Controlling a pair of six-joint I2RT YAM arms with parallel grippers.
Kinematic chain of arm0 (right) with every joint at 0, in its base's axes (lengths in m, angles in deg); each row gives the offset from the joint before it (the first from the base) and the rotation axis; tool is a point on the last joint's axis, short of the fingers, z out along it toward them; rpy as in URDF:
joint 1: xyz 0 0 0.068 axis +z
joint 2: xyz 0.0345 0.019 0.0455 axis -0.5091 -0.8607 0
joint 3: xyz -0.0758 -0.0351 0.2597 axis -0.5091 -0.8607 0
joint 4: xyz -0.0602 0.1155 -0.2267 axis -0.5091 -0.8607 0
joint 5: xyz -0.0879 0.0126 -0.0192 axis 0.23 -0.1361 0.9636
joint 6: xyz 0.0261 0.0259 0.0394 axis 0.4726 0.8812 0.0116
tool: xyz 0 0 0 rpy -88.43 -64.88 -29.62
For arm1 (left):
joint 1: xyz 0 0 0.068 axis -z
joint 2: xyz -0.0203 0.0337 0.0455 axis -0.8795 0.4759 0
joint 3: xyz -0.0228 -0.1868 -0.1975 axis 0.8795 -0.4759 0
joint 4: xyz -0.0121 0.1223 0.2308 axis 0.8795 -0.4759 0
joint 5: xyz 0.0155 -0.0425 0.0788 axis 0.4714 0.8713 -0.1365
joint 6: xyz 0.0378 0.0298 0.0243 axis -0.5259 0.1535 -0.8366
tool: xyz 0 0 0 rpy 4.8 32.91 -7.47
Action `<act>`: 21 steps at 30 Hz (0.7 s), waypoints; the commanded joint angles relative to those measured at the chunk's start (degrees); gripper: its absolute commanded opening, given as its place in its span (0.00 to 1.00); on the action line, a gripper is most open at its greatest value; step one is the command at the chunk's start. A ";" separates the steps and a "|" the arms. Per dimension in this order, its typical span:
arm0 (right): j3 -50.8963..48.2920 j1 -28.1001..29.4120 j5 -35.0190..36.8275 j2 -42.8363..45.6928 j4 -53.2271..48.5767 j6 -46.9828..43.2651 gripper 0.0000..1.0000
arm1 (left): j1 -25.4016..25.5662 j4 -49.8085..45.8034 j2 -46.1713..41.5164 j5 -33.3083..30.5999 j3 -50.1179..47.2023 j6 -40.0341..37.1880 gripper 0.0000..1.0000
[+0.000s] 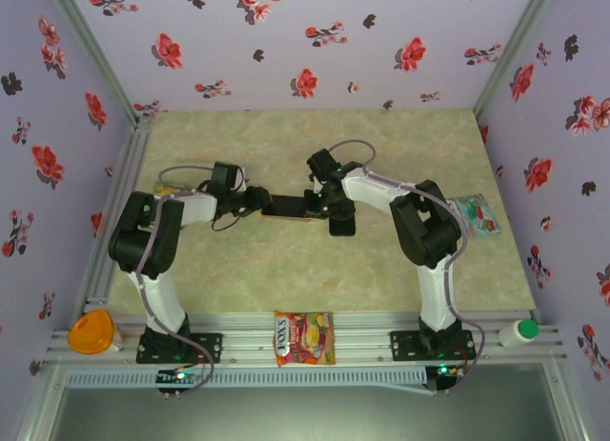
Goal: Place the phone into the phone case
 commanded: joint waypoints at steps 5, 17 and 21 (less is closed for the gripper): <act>-2.90 1.85 3.83 -8.47 -2.46 -0.79 0.00 | 0.55 -3.26 -0.96 -0.15 -1.37 -0.73 0.41; -5.28 1.94 1.07 -11.58 0.44 0.75 0.00 | 0.64 -3.26 -0.51 0.23 -1.02 -0.49 0.41; -5.39 1.94 0.61 -12.26 0.86 0.76 0.00 | 0.66 -3.36 -0.46 0.24 -1.02 -0.50 0.41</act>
